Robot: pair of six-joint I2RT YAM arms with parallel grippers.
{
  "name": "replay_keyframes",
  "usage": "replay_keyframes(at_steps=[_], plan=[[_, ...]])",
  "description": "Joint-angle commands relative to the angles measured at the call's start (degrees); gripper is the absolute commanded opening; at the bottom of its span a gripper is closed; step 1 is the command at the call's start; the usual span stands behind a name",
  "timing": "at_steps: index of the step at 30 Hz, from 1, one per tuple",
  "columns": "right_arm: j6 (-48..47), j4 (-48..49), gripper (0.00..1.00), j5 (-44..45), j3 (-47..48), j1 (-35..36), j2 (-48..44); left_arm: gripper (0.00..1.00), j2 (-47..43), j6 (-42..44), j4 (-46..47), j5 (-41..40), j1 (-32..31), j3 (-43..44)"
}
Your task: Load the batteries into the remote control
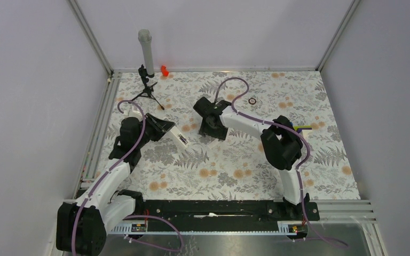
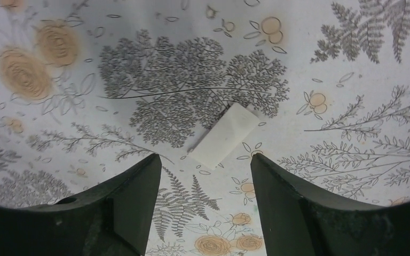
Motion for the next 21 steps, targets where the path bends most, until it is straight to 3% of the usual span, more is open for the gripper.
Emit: replay_keyframes(at_steps=[1, 10, 21], plan=[[10.49, -5.88, 0.70, 3.21, 1.18, -0.06, 2.07, 0.00, -1.86, 1.36, 1.82, -1.90, 0.68, 1.24], [12.58, -9.69, 0.68, 3.89, 2.57, -0.07, 4.84, 0.00, -1.30, 0.91, 3.29, -0.65, 1.36, 0.67], [5.79, -9.08, 0.64, 0.21, 2.61, -0.34, 5.39, 0.00, -1.01, -0.02, 5.32, 0.29, 1.67, -0.11]])
